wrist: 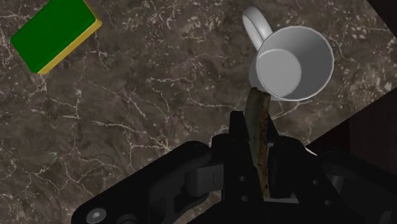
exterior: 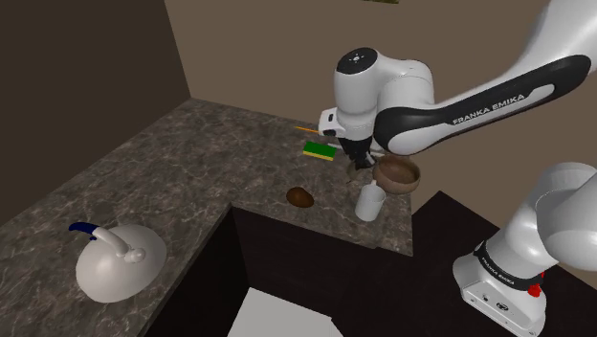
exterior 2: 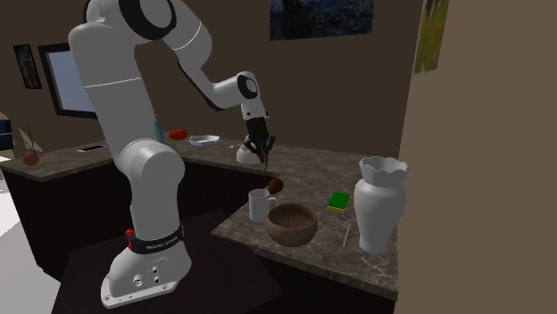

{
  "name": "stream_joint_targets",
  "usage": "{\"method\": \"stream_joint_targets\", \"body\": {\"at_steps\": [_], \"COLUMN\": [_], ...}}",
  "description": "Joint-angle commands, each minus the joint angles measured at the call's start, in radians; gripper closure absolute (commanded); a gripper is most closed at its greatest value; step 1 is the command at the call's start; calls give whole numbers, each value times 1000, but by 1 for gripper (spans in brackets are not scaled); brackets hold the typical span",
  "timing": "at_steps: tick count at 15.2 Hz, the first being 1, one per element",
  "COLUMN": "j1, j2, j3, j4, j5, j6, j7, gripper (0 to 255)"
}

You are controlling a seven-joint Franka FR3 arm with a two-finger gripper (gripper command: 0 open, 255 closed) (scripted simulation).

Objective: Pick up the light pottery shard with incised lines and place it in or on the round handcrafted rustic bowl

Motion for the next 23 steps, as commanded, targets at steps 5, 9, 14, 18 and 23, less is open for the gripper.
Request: {"method": "stream_joint_targets", "body": {"at_steps": [5,9,14,18,23], "j1": [-16,-55,-112,-165,-220], "j2": [-71,-159,-249,-303,-327], "j3": [-31,-98,-188,-266,-345], "j4": [-22,-104,-181,-220,-247], "j5": [7,-17,-64,-111,-165], "j6": [-30,-4,24,47,86], "j7": [-65,-156,-272,-368,-455], "gripper": [255,255,255,255,255]}}
